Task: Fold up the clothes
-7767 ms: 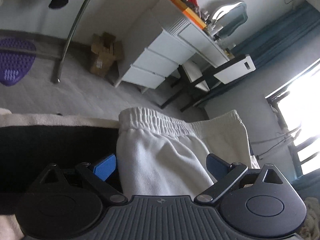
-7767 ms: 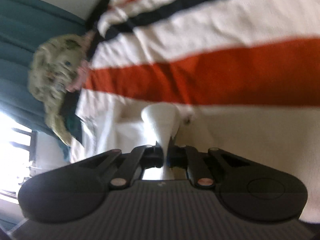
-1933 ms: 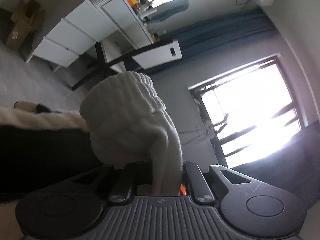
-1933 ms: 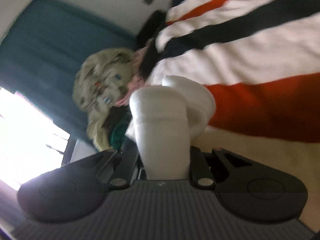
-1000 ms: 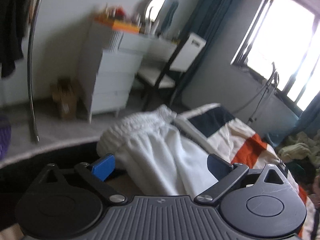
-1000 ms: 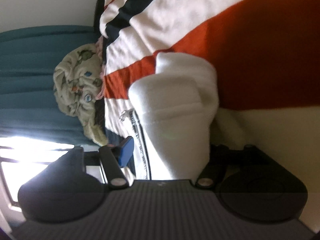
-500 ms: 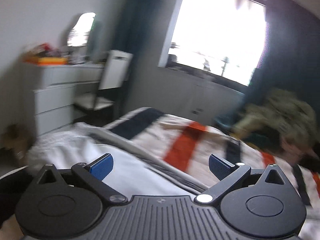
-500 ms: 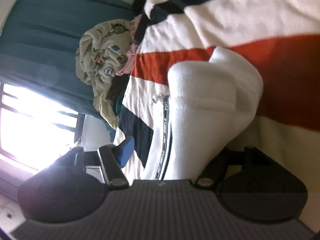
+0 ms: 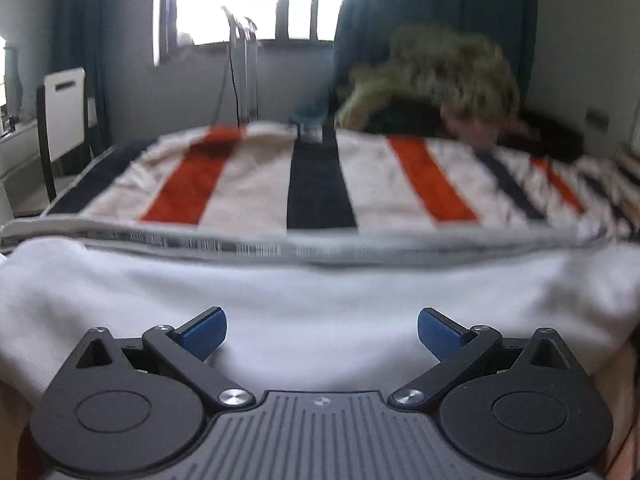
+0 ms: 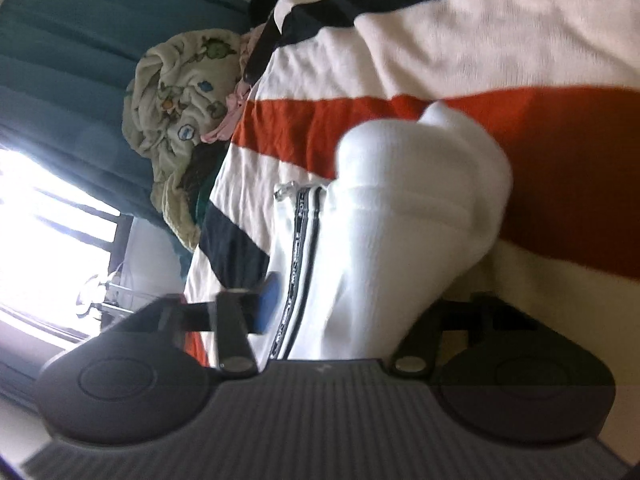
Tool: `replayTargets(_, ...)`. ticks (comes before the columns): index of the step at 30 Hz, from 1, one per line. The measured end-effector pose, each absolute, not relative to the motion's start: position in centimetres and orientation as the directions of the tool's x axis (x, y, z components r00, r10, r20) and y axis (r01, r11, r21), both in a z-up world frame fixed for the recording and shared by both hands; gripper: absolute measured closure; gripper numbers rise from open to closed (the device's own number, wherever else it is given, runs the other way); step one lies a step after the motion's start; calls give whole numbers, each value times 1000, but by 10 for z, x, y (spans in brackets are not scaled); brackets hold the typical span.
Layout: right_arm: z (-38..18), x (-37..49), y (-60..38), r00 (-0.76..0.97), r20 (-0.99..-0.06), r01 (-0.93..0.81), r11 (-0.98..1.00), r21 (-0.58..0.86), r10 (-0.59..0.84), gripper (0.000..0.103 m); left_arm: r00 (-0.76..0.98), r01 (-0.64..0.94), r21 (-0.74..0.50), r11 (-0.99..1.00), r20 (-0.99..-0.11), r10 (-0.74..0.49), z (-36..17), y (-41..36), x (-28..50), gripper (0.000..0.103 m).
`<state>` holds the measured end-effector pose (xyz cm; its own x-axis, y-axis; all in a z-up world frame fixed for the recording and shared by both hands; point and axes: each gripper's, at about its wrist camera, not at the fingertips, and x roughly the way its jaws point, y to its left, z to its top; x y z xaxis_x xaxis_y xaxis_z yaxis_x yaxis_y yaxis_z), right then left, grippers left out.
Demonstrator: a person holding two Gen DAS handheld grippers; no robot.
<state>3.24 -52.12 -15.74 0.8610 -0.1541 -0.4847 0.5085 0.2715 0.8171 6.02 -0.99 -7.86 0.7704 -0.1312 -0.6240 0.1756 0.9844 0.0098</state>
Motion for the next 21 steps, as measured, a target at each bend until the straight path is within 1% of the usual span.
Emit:
replayTargets(3, -150, 34, -516, 858, -479, 513, 324, 795, -183, 63, 721, 172, -2, 985, -682, -127, -94, -8, 70, 0)
replayTargets(7, -138, 40, -508, 853, -475, 520, 418, 745, -217, 64, 666, 181, 6, 983, -737, -118, -110, -4, 83, 0)
replayTargets(11, -123, 43, -497, 853, -463, 518, 510, 687, -241, 64, 666, 183, 20, 983, -738, -109, -111, -3, 85, 0)
replayTargets(12, -120, 43, -495, 854, -459, 515, 528, 675, -246, 67, 666, 183, 19, 983, -738, -110, -111, -3, 84, 0)
replayTargets(13, -115, 45, -492, 856, -453, 511, 543, 666, -250, 71, 666, 183, 17, 983, -737, -111, -110, -3, 84, 0)
replayTargets(14, -111, 45, -490, 859, -447, 505, 555, 661, -249, 73, 667, 183, 17, 983, -737, -112, -110, -2, 84, 0)
replayTargets(16, -103, 46, -485, 866, -436, 491, 581, 648, -245, 80, 668, 187, 23, 982, -736, -110, -107, -3, 82, 0)
replayTargets(18, -93, 50, -476, 870, -424, 479, 630, 611, -251, 84, 668, 195, 30, 980, -736, -110, -106, -4, 83, 0)
replayTargets(21, -77, 54, -460, 882, -393, 453, 703, 549, -262, 85, 665, 203, 27, 979, -737, -118, -106, -3, 85, 0)
